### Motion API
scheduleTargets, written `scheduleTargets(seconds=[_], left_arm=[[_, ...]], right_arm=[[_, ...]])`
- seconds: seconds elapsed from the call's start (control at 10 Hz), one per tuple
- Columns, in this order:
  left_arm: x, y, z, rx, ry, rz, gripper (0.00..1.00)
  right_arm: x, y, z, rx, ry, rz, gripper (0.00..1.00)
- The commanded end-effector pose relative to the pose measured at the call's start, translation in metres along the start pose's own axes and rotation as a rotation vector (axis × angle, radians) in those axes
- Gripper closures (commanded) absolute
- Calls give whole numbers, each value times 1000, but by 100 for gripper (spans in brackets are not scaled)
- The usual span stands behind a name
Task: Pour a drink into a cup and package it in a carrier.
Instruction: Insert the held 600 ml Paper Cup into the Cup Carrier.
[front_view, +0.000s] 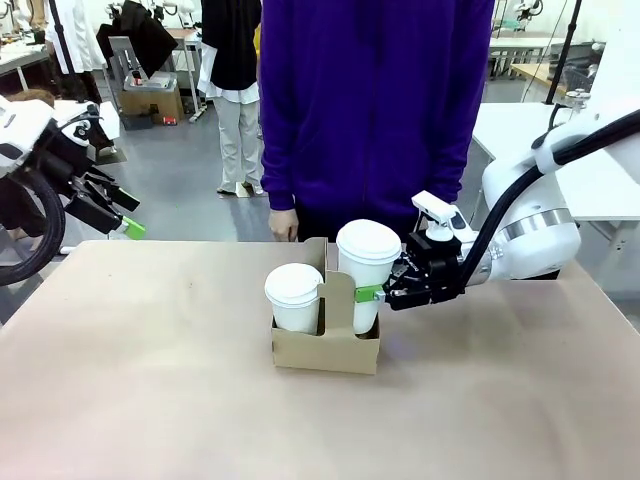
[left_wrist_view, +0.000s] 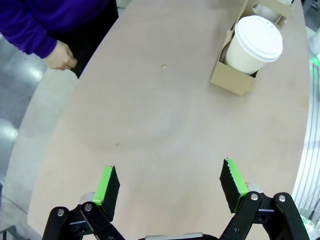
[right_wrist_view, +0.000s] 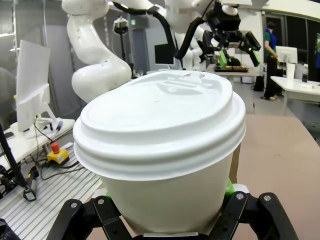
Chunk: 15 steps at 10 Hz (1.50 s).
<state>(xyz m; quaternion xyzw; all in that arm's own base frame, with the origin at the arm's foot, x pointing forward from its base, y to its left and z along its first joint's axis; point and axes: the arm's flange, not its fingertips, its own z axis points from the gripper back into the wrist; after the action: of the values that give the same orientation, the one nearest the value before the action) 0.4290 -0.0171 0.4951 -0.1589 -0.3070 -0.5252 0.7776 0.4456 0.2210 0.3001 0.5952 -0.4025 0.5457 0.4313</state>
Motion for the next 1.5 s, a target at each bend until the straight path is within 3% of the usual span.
scheduleTargets(seconds=[0.0,1.1,1.2,1.4], left_arm=[[1,-1,2,-2,-8,-9,0],[1,-1,2,-2,-8,-9,0],[1,-1,2,-2,-8,-9,0],[1,-1,2,-2,-8,-9,0]], right_arm=[[-9,-6,0,8,19,34,20],[-54,-11,4,28,52,4,20],[-55,-11,5,23,67,-2,0],[-54,-11,7,25,79,-11,0]])
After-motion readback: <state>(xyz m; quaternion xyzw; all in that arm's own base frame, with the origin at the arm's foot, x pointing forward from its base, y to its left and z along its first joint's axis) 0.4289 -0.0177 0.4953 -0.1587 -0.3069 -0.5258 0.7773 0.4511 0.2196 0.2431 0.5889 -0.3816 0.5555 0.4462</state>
